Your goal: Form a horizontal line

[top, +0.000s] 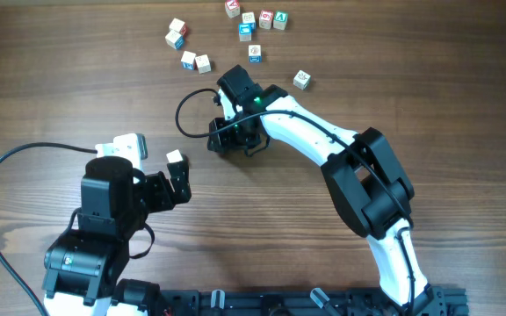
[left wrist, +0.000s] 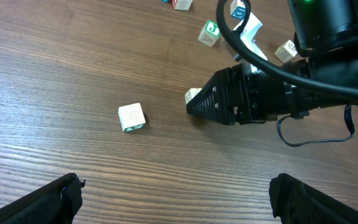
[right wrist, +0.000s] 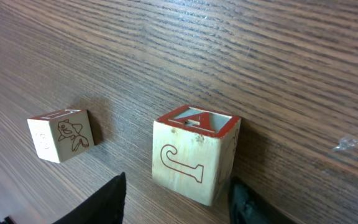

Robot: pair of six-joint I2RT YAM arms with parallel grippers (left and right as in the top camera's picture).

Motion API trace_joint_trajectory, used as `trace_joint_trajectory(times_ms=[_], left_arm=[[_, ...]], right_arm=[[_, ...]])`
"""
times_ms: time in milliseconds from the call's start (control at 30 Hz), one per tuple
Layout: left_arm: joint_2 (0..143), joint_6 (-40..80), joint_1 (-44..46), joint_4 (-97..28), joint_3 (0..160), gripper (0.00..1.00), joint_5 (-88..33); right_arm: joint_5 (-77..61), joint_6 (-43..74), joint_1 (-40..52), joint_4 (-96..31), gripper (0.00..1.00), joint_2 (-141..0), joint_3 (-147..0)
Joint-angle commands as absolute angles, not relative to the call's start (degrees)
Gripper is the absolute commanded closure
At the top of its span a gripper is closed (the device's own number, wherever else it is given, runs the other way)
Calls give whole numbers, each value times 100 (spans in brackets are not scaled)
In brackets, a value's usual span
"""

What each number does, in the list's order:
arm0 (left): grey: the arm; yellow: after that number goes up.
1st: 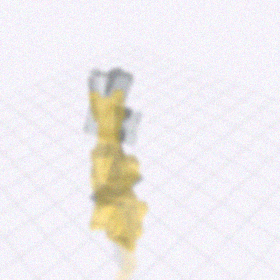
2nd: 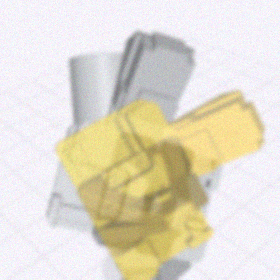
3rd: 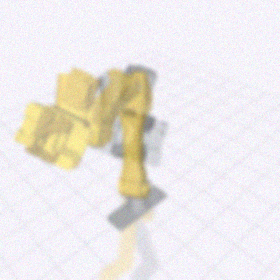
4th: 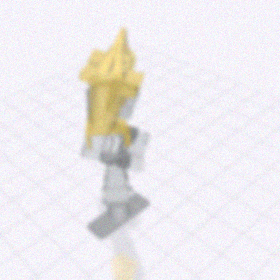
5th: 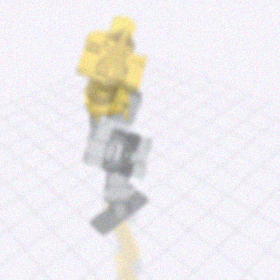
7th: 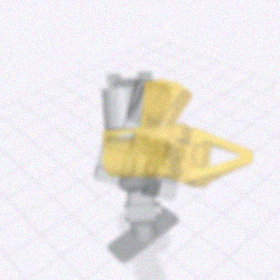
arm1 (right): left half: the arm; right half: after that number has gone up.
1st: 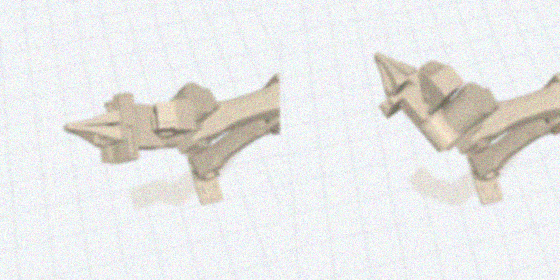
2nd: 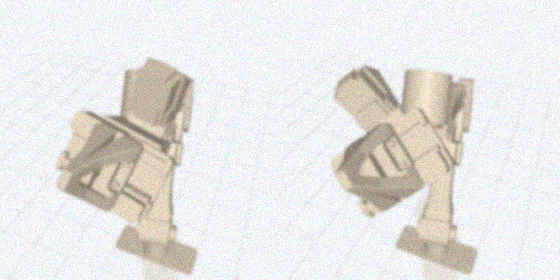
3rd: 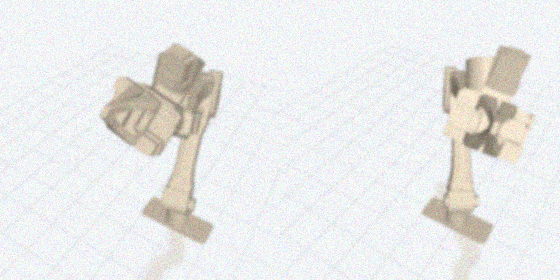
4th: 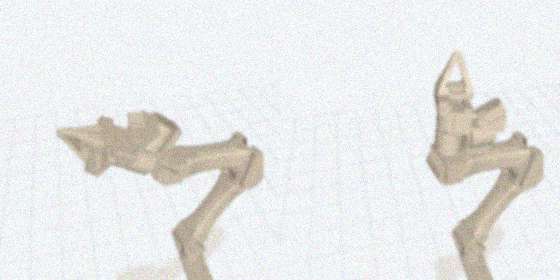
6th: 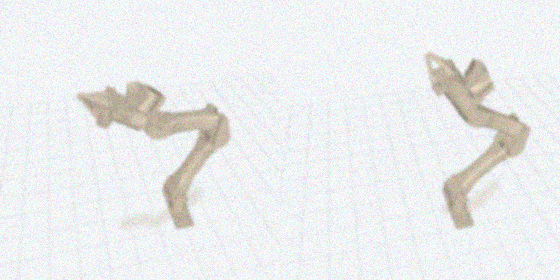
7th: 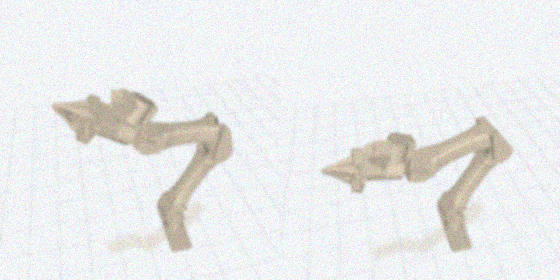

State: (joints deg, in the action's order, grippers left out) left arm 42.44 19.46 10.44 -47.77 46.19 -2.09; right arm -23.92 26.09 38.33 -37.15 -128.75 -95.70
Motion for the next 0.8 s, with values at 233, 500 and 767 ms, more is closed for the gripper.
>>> trace_joint_trajectory(times_ms=[233,500,767], left_arm=[[4224,1999,1037,-4766,4641,0,-276],[4224,1999,1037,-4766,4641,0,-276],[4224,1999,1037,-4766,4641,0,-276]], right_arm=[[-2571,2698,3227,-3719,34,-12822,-9841],[-3004,2040,2388,-3465,11,-12429,-10672],[-1494,1780,2134,-2477,11,-12488,-11273]])
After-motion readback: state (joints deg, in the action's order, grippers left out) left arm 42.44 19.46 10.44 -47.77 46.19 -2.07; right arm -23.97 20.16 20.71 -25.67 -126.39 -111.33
